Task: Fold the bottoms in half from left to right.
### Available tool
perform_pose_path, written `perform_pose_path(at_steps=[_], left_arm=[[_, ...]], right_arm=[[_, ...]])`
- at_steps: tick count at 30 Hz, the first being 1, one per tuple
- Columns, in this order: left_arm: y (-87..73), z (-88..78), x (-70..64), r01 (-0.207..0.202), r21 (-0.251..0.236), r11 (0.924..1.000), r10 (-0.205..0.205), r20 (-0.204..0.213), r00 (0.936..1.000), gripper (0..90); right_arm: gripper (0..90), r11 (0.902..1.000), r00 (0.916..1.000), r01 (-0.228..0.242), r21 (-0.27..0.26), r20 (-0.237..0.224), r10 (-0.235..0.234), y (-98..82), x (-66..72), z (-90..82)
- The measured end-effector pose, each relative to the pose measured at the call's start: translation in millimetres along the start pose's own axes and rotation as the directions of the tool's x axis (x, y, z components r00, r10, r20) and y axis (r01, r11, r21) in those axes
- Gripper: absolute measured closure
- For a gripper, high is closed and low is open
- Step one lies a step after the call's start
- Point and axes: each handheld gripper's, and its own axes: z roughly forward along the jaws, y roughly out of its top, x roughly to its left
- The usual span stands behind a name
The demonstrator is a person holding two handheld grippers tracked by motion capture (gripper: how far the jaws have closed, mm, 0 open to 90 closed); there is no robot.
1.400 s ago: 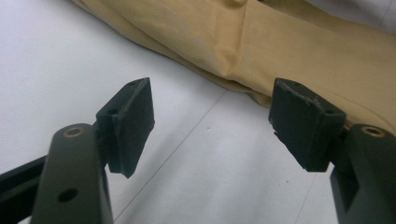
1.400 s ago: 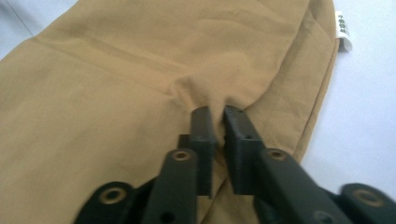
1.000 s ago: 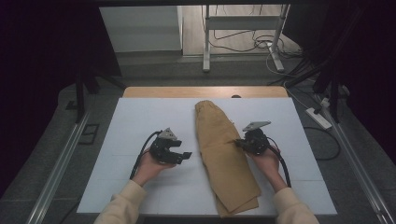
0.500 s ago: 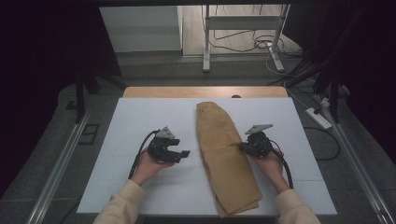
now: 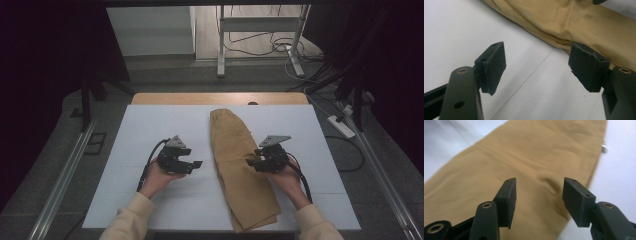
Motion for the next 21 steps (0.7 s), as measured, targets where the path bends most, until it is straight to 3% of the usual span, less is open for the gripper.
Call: perform_pose_path(at_steps=[10,21], left_arm=[[-1.2,-1.3,3.2,0.007,0.001,1.0000,-0.007,-0.003,1.0000,29.0],[-2.0,-2.2,4.9,0.013,0.003,0.9999,-0.013,-0.003,0.9999,28.9]], right_arm=[[41.8,0.9997,0.9970,0.021,0.013,-0.074,-0.020,3.1,18.2,-0.1],[39.3,0.9978,0.9880,0.061,0.025,-0.144,-0.057,9.4,41.9,3.7]])
